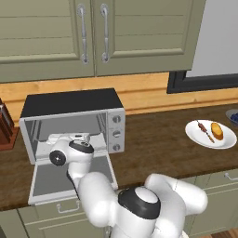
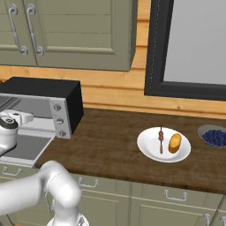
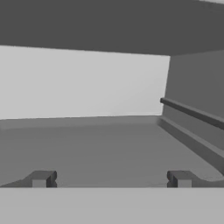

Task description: Pick up the kebab skewer and baguette bread, and place them inside the toaster oven. Close the toaster oven door and start by setting the timer.

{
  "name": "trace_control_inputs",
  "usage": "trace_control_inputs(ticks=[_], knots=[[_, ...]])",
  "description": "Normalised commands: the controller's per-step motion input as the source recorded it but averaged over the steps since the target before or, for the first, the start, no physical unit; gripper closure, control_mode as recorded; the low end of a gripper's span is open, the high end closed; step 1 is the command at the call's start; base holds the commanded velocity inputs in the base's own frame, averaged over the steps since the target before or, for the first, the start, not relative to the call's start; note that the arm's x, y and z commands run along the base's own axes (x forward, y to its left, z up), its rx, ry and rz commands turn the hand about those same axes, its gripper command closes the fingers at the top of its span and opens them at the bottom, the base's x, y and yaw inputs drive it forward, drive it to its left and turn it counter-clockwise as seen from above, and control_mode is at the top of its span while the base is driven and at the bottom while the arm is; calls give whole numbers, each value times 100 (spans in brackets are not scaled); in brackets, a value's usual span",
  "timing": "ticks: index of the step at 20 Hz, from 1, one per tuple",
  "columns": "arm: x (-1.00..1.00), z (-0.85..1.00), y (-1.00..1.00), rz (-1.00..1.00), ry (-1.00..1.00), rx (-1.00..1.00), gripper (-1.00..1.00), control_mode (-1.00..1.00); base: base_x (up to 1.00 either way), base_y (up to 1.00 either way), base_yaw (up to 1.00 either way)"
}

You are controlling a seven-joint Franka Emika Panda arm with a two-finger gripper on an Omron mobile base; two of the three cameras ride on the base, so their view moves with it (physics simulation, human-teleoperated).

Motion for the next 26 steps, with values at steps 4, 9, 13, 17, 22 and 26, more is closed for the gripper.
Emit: trace_control_inputs(ticks=[4,9,13,17,22,26], knots=[[9,-11,0,0,0,-2,-100,-100,0,0,0],[13,-3,0,0,0,-1,-100,-100,0,0,0],[11,0,0,0,0,0,-100,-100,0,0,0],[11,-8,0,0,0,-1,-100,-100,0,0,0],[18,-23,0,0,0,-2,-100,-100,0,0,0],[18,-15,0,0,0,-1,-100,-100,0,0,0]])
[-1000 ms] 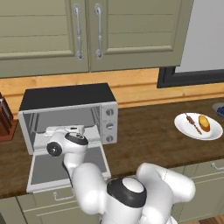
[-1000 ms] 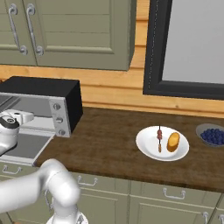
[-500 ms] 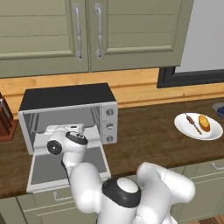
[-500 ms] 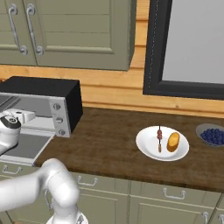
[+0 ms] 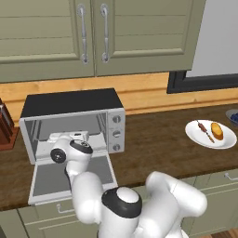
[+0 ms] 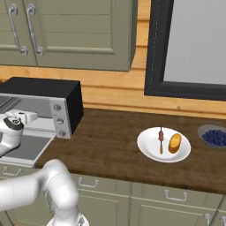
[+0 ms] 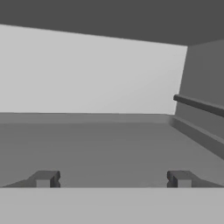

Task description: Pick up the kebab skewer and baguette bread, and place them inside the toaster oven. Close the toaster oven door and start by setting the timer.

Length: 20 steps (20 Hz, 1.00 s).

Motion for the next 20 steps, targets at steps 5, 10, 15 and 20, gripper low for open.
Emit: trace_control_inputs(ticks=[5,10,15,20], knots=[[6,-31,0,0,3,-1,-100,-100,0,0,0],[-14,-53,0,0,14,-5,-100,-100,0,0,0],[-53,-52,0,0,31,-5,-100,-100,0,0,0],[-78,-53,0,0,28,-5,-100,-100,0,0,0]])
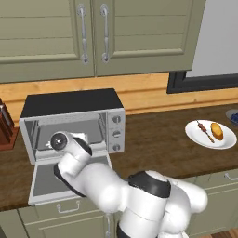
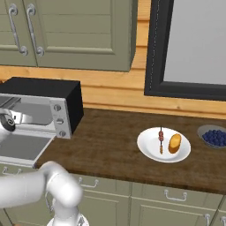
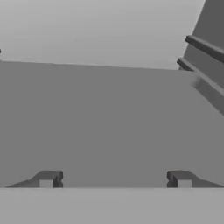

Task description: Pick up the kebab skewer and baguette bread, and place them inside the toaster oven. Close the toaster oven door and start by setting the timer.

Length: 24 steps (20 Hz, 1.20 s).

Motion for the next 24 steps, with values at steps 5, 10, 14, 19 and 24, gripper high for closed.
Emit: trace_control_inputs(ticks=[5,10,14,19,24], knots=[[-94,-47,0,0,29,-2,-100,-100,0,0,0],[-87,-42,0,0,29,0,-100,-100,0,0,0],[-63,-34,0,0,22,0,-100,-100,0,0,0],[-40,78,-21,0,-4,0,-100,-100,0,0,0],[-70,84,-52,-3,-2,1,-100,-100,0,0,0]])
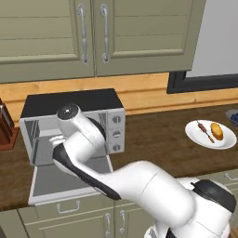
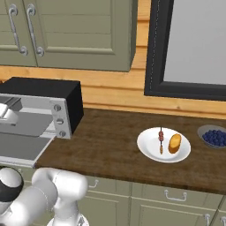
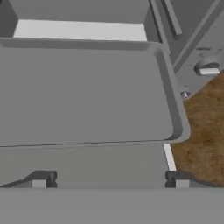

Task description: Pick up the kebab skewer and baguette bread, and place them inside the toaster oven. Close the toaster oven door and start by setting the timer.

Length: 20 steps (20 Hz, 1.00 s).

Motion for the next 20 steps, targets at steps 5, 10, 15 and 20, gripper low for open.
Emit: trace_control_inputs(ticks=[5,10,15,20], knots=[[-62,23,-94,-9,4,0,-100,-100,0,0,0],[-25,0,-100,-1,15,-9,-100,-100,0,0,0],[-29,2,-100,0,13,-7,-100,-100,0,0,0],[-11,0,-100,0,15,-6,-100,-100,0,0,0]])
